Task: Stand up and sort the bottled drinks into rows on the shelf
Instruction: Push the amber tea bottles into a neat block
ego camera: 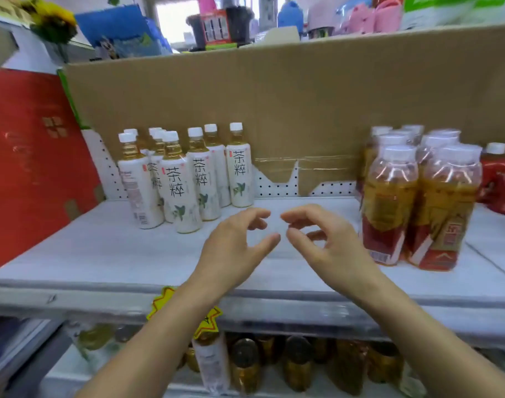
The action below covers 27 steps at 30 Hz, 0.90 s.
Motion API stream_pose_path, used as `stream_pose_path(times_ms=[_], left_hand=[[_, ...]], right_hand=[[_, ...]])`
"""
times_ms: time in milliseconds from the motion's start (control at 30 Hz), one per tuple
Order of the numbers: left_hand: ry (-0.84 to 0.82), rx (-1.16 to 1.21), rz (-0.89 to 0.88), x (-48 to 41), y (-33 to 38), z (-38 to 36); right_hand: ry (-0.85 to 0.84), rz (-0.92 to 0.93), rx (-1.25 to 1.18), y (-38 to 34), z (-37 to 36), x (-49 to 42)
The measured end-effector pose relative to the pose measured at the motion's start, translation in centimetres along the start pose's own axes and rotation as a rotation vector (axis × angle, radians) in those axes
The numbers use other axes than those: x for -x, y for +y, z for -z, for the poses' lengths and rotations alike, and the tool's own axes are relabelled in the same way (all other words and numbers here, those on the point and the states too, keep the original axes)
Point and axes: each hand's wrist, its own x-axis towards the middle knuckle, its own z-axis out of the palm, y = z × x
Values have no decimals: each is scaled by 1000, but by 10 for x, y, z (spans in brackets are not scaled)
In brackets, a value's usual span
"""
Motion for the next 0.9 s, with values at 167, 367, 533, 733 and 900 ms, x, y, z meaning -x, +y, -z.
stream_pose_path(times_ms=[167, 367, 533, 733, 900], left_hand=[[213, 31, 32, -20, -65, 53], [296, 112, 214, -55, -124, 74], [338, 141, 279, -85, -136, 62], [375, -8, 318, -100, -145, 48], [357, 20, 297, -93, -150, 59]], right_hand=[[-160, -180, -50, 8, -62, -53], [-192, -364, -177, 7, -115, -119], [-75, -425, -229, 12, -145, -178], [14, -389, -85, 29, -187, -206], [-42, -305, 86, 44, -192, -198]])
